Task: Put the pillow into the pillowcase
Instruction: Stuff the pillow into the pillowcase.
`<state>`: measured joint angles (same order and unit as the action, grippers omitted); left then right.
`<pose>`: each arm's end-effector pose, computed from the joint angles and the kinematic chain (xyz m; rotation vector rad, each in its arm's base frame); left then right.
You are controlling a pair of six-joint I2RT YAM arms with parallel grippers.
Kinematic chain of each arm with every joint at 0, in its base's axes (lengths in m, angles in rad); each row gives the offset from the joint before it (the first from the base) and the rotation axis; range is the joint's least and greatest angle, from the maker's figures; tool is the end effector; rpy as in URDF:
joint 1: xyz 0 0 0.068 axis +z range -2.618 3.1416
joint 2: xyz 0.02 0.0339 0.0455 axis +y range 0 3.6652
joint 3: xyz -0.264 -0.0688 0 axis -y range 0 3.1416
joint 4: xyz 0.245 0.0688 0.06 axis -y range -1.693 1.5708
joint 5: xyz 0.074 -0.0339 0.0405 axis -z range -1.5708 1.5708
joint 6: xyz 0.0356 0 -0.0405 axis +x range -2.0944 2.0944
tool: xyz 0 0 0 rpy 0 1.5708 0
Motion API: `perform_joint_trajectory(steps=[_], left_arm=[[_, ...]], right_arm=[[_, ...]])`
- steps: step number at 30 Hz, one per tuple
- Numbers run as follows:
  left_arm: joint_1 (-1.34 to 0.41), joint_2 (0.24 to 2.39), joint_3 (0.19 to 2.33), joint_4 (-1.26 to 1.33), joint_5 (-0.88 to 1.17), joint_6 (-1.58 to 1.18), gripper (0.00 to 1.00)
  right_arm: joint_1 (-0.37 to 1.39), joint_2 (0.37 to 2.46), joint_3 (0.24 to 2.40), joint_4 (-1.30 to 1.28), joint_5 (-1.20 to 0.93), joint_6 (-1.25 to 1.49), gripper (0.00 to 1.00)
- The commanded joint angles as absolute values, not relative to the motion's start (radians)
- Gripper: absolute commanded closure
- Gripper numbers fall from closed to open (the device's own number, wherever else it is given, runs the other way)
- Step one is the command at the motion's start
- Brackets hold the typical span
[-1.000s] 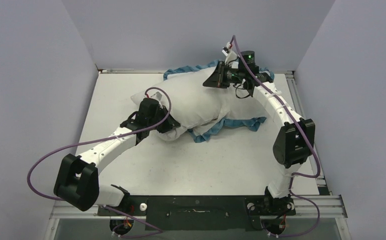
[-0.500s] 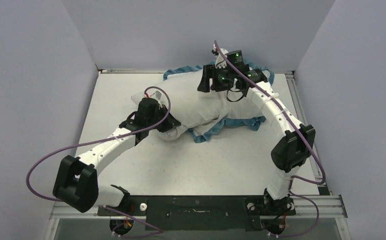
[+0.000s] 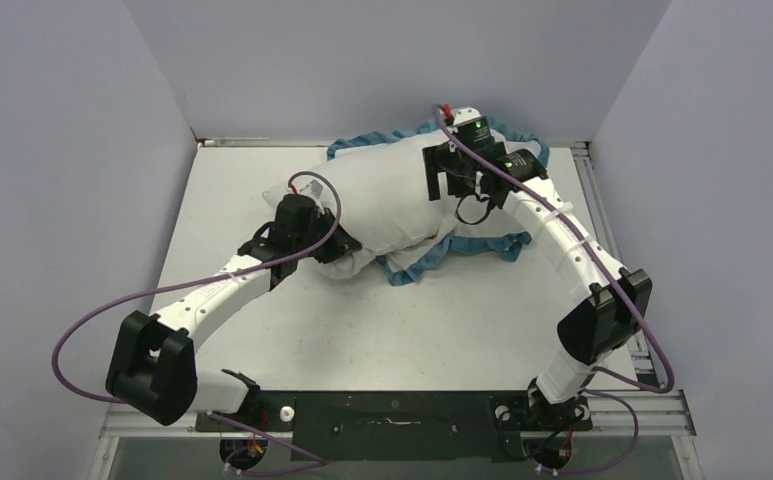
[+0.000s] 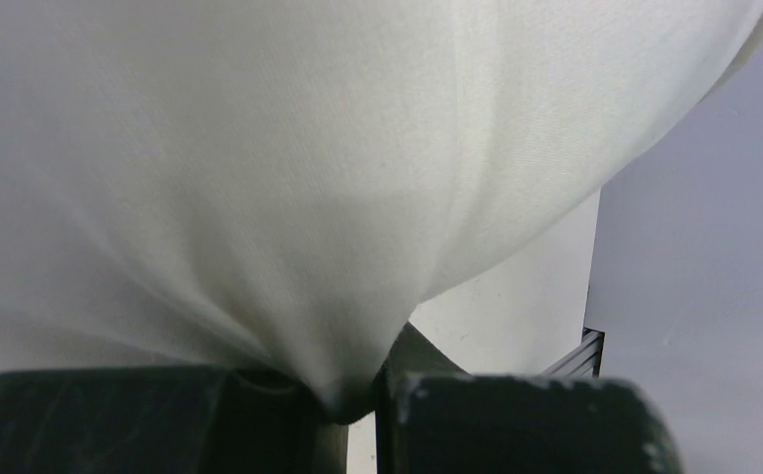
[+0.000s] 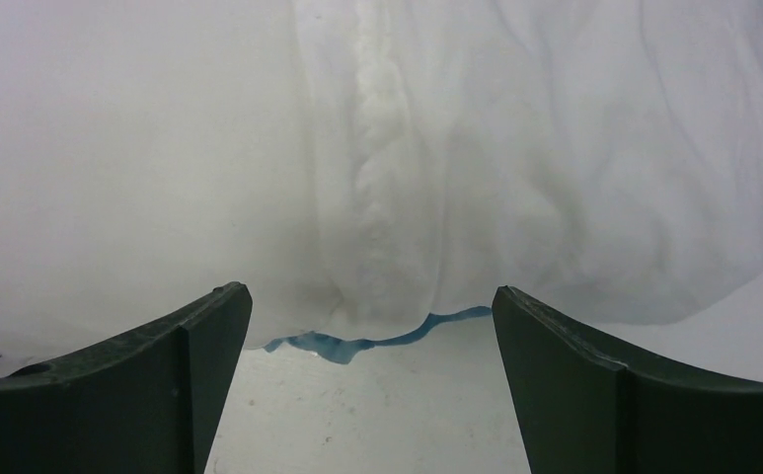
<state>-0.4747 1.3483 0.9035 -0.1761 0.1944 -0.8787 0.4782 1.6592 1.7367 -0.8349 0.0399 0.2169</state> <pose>0.2613 -0.1420 0.2564 -0.3558 2.3245 -0.9348 0.3225 0.1656 0.3800 -0.2858 2.3295 0.3003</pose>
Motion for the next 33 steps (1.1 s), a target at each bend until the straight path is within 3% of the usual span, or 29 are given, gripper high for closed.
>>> perform_joint_trajectory(steps=[1, 6, 10, 13, 22, 33], left_arm=[[-0.468, 1.315, 0.97, -0.082, 0.222, -0.864, 1.0], [-0.469, 1.307, 0.952, -0.078, 0.224, -0.871, 1.0], [-0.469, 1.291, 0.952, -0.1, 0.222, -0.861, 1.0], [-0.468, 1.274, 0.953, -0.117, 0.217, -0.85, 1.0], [-0.462, 1.267, 0.923, -0.089, 0.211, -0.874, 1.0], [-0.457, 1.303, 0.943, -0.058, 0.242, -0.885, 1.0]], right_arm=[[0.511, 1.737, 1.761, -0.816, 0.257, 0.184, 0.1], [0.5, 1.84, 1.846, -0.754, 0.383, 0.19, 0.04], [0.408, 1.888, 1.888, -0.726, 0.217, 0.283, 0.6], [0.345, 1.897, 1.883, -0.699, 0.098, 0.328, 0.93], [0.248, 1.703, 1.57, -0.293, -0.683, 0.472, 0.95], [0.259, 1.812, 1.572, -0.091, -1.01, 0.601, 0.95]])
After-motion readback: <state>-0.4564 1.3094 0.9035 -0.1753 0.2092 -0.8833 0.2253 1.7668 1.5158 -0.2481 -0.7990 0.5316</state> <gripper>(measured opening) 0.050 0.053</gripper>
